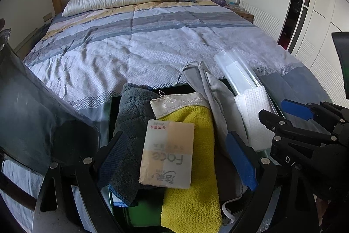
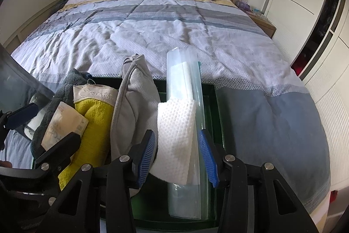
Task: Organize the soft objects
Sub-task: 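Lower the tissue pack onto the yellow towel while the right tool lowers the cloth beside the sleeve, then open the left tool on the tissue pack while the right tool releases the white cloth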
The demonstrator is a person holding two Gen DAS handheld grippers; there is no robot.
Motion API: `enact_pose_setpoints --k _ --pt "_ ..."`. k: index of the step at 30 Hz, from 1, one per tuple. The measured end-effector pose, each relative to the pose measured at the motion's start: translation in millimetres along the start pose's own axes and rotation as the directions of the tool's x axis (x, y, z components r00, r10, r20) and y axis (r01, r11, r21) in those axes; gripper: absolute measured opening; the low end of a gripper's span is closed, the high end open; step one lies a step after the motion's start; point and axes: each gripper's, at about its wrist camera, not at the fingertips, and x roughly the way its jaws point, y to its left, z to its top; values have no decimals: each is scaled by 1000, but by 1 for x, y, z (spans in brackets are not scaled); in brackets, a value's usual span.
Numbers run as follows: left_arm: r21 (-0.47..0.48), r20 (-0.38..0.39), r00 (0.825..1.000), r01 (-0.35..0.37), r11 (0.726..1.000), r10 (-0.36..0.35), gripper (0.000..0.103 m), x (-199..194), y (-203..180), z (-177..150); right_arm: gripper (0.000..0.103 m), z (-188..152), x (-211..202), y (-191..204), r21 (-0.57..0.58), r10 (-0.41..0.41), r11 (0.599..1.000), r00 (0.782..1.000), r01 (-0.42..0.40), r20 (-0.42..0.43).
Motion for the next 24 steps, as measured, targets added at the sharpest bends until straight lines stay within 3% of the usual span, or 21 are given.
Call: enact_pose_setpoints --k 24 --pt "2 6 1000 -13 1000 13 88 -2 -3 -1 50 -3 -1 -3 3 -19 1000 1000 19 10"
